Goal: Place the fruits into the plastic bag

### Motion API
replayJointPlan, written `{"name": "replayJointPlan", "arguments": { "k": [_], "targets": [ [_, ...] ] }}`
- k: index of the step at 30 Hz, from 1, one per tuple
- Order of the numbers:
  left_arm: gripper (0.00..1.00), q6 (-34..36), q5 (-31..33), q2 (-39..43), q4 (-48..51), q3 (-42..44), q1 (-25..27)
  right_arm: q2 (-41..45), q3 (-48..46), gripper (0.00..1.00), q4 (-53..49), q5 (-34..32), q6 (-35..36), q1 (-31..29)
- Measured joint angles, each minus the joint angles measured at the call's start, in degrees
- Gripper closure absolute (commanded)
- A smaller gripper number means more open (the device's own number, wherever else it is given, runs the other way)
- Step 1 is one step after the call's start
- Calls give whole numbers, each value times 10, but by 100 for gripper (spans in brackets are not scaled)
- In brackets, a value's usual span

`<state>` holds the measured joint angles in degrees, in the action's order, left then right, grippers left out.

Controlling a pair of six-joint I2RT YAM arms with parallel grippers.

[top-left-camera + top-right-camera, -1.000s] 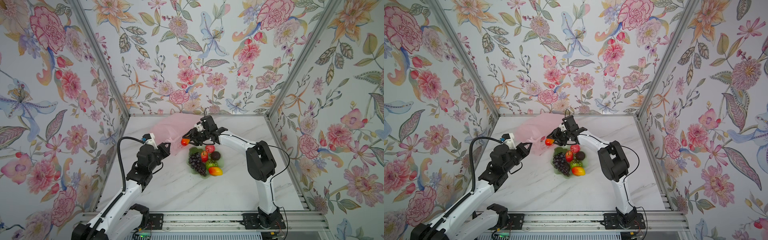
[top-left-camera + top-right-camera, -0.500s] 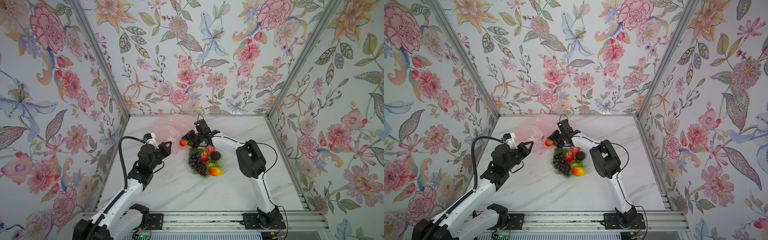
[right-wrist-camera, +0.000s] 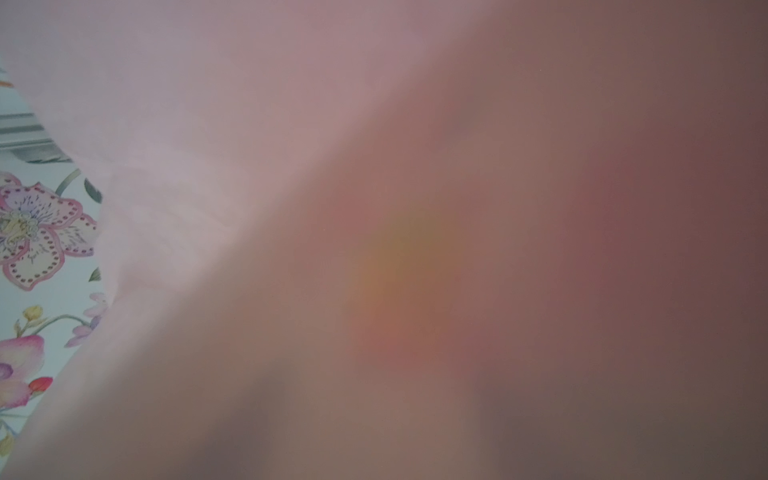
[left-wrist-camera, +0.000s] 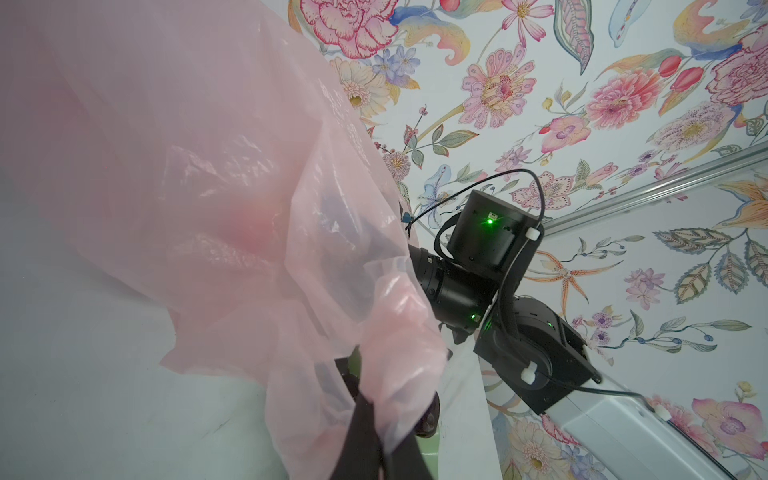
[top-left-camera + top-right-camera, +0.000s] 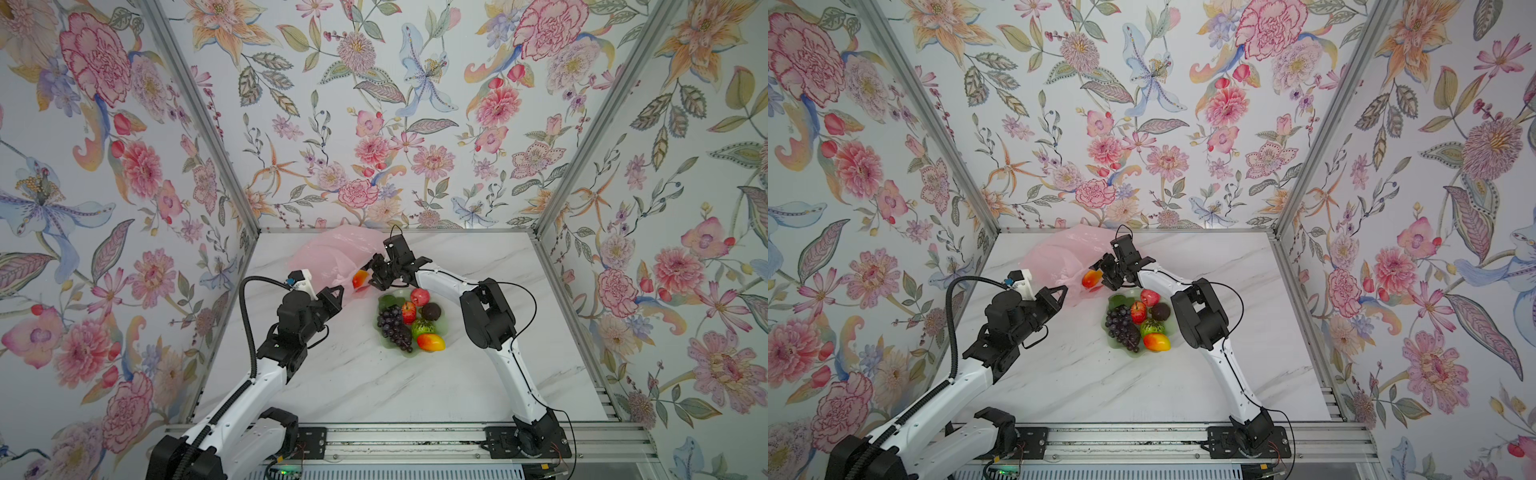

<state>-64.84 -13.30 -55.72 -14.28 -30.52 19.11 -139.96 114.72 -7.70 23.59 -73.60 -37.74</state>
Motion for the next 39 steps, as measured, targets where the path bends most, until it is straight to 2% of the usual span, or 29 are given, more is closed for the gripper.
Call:
{"name": "replayJointPlan", "arguments": {
  "k": [5,22,34,39],
  "targets": [
    [100,-7,0,-5,-14,5,0,-1,27,25,-1,17,18,0],
    [100,-12,4,-19,-38,6,0,29,25,25,-57,66,84,18],
    [100,-13,18,-13,-38,9,0,76,24,25,-166,110,180,27],
    [100,-17,20,-13,-38,9,0,115,23,25,-235,122,241,27]
  ]
}}
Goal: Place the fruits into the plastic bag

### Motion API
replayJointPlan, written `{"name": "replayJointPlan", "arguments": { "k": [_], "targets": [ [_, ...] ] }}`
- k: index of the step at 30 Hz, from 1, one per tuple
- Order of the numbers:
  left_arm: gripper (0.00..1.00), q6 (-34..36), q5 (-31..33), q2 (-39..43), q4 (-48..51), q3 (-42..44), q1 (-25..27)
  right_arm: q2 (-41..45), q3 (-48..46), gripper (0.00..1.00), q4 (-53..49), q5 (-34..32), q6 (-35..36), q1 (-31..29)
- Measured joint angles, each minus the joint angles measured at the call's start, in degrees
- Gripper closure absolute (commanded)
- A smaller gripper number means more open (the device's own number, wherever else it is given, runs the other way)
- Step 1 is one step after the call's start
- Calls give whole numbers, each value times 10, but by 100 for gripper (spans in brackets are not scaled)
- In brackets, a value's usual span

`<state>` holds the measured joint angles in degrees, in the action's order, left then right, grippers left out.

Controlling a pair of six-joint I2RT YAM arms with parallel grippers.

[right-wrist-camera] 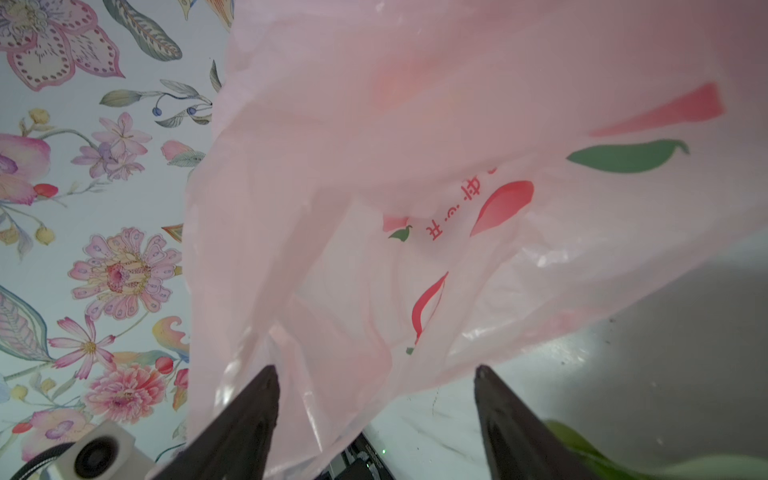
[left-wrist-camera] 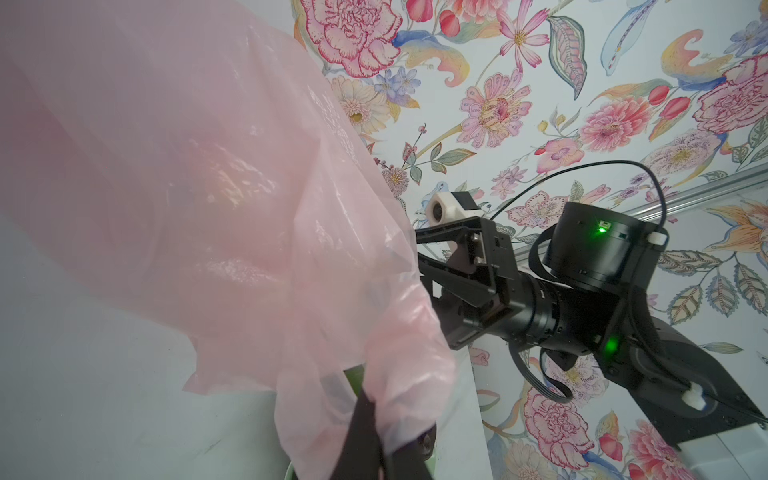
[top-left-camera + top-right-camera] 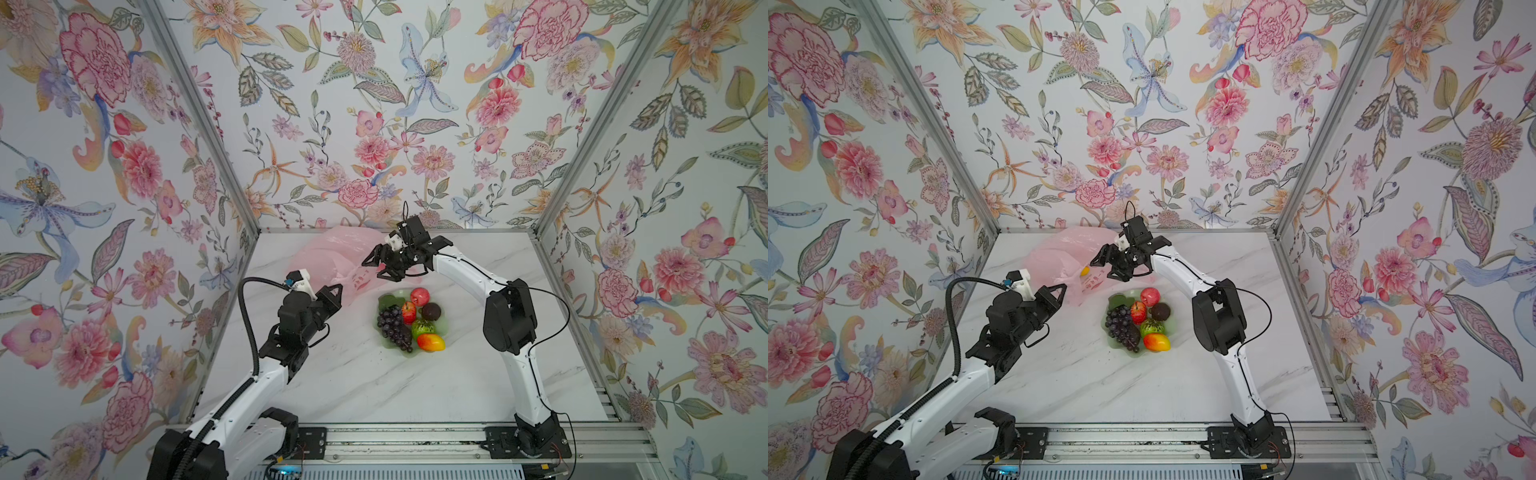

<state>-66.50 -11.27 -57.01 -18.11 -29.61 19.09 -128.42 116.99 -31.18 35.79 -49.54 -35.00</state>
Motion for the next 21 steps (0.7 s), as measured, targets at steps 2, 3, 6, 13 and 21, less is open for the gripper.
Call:
{"name": "replayJointPlan", "arguments": {
  "k": [2,3,6,13,21],
  "targets": [
    [100,0,1,0,0,0,0,16,1,25,-37,0,30,0],
    [100,0,1,0,0,0,0,24,1,25,-57,0,47,0],
    [100,0,1,0,0,0,0,46,1,23,-117,-4,98,-1],
    [100,0,1,-12,0,-2,0,121,1,4,-276,-88,237,-10],
    [100,1,1,-12,7,-3,0,226,-87,1,-391,-195,349,-12]
  ]
}}
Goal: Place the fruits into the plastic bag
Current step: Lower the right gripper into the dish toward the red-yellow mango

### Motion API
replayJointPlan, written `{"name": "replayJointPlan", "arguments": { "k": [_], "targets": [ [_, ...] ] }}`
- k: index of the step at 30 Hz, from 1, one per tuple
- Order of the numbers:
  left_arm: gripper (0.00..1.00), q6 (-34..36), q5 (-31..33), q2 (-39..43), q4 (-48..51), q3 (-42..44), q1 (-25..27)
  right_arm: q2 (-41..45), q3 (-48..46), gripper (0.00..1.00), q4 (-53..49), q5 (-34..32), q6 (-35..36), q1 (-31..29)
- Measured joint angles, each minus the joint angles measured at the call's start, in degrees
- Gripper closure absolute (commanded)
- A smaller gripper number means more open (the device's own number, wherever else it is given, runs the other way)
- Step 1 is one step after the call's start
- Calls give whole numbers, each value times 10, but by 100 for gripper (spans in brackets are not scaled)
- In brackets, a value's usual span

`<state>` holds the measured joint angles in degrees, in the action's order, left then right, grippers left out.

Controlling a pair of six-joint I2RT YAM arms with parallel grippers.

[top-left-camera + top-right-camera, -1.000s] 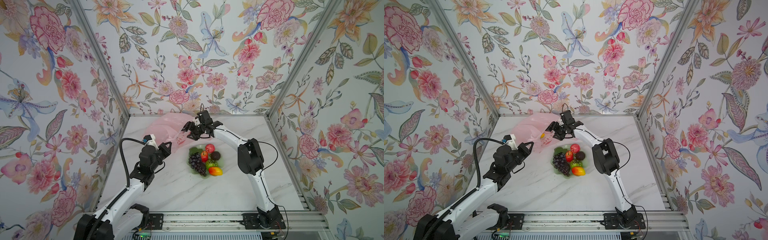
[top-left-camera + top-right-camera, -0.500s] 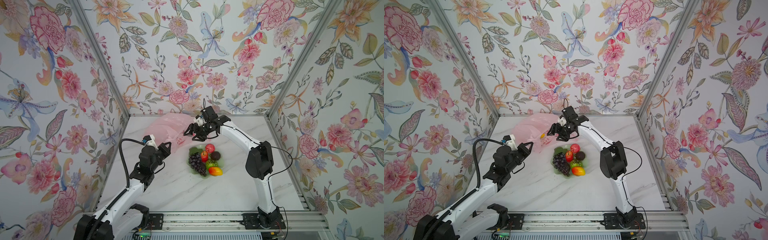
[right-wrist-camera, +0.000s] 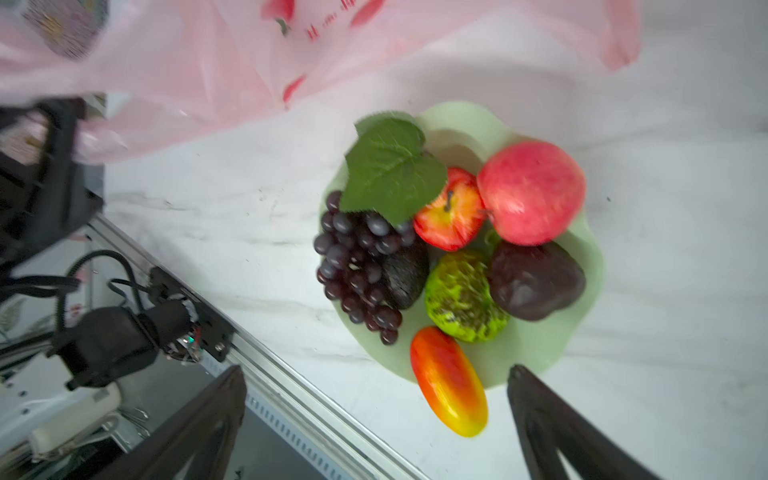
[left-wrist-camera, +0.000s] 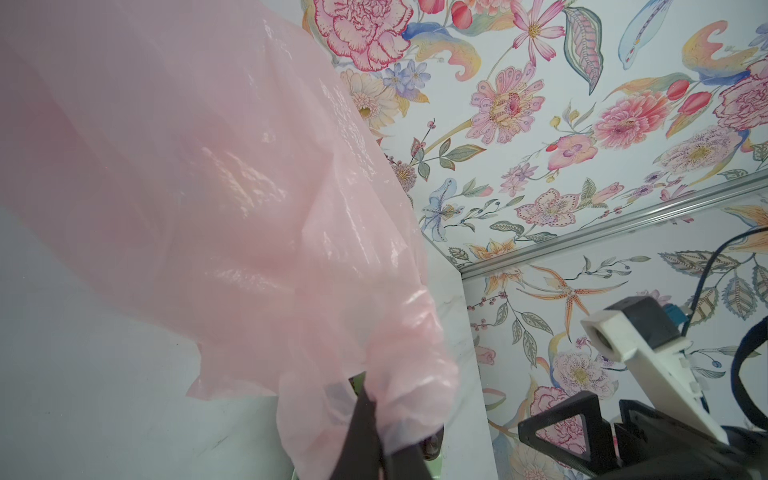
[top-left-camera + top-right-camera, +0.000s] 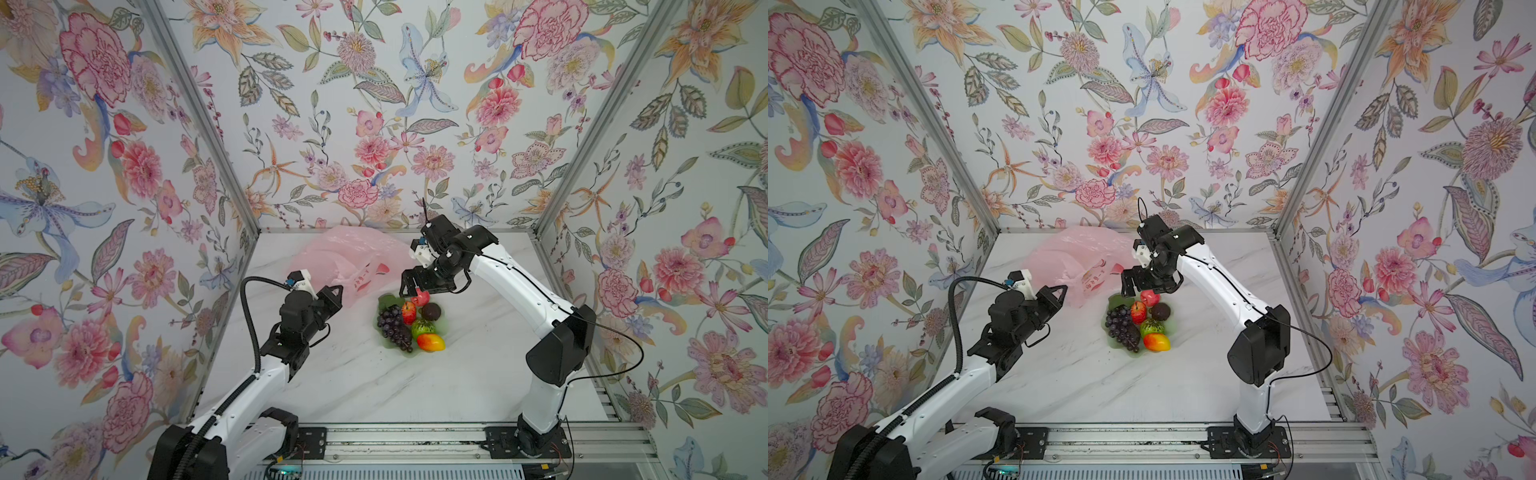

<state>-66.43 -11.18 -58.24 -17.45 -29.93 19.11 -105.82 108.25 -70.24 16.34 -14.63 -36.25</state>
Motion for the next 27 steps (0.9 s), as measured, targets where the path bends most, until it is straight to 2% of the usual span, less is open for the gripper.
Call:
{"name": "replayJointPlan", "arguments": {
  "k": [4,9,14,27],
  "targets": [
    [100,0,0,3,10,0,0,16,-69,1,-35,-33,18,-1],
    [100,0,0,19,20,0,0,17,-137,1,-48,-61,-3,-32],
    [100,0,0,21,24,0,0,17,-173,1,-36,-72,-33,-72],
    [100,0,11,50,41,1,0,1,-203,1,13,-83,-67,-71]
  ]
}}
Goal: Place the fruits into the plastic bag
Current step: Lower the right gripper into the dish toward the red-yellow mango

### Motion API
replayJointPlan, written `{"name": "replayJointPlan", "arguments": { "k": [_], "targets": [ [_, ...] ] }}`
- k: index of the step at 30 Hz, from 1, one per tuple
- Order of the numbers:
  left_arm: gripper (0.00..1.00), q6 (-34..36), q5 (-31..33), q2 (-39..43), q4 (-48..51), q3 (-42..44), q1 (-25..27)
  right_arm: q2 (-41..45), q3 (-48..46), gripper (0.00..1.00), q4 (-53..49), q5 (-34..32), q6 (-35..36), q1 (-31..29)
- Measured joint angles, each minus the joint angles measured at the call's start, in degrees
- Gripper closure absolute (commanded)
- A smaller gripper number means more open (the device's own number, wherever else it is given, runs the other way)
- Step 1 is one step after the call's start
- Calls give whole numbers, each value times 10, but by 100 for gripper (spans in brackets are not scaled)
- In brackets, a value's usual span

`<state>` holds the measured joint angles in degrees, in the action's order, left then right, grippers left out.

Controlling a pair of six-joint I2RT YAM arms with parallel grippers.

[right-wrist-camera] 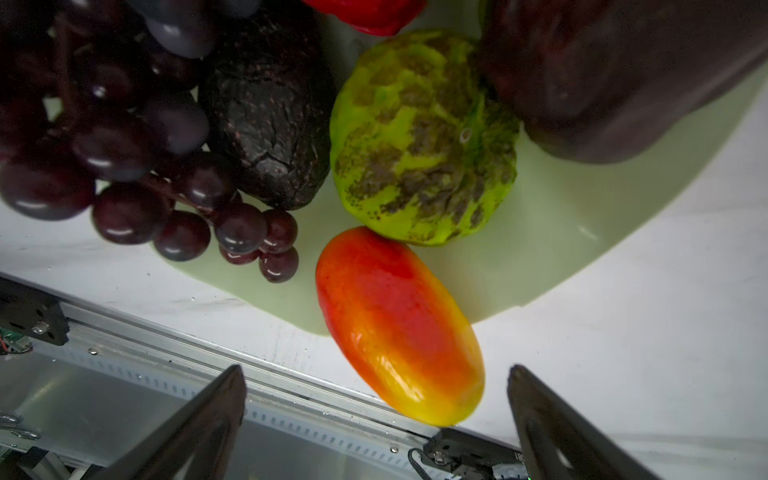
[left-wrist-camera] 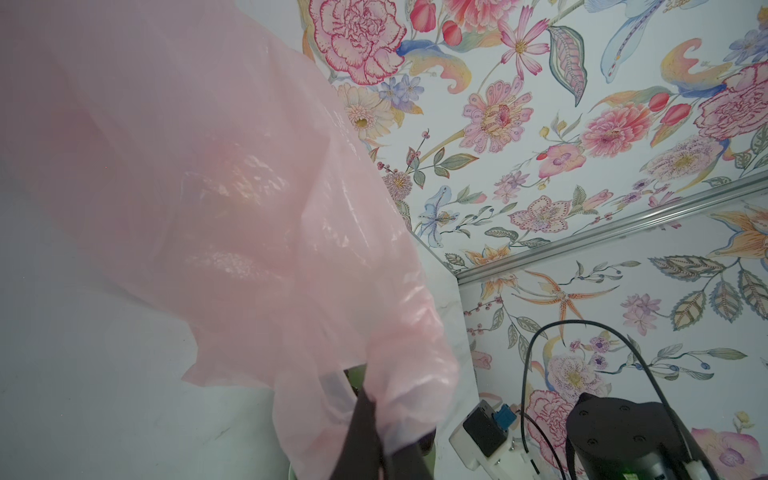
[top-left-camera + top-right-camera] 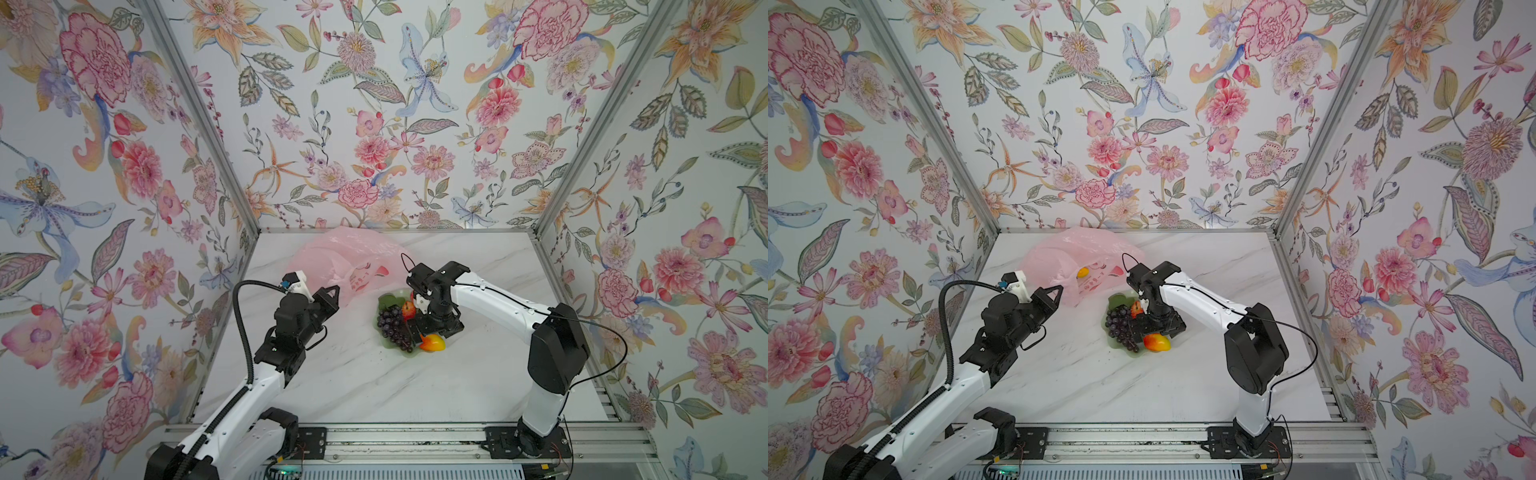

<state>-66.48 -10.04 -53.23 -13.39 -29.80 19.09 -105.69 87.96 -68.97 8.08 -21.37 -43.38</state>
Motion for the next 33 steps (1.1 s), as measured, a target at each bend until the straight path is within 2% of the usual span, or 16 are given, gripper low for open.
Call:
{"name": "replayJointPlan", "arguments": {
  "k": [10,28,33],
  "targets": [
    [100,0,8,6,7,7,0,-19,0,0,14,0,-1,0],
    [100,-1,15,6,8,16,0,-28,-12,8,21,-2,-1,0],
    [100,-2,15,7,7,16,0,-29,-12,13,20,-5,-2,0]
  ]
}}
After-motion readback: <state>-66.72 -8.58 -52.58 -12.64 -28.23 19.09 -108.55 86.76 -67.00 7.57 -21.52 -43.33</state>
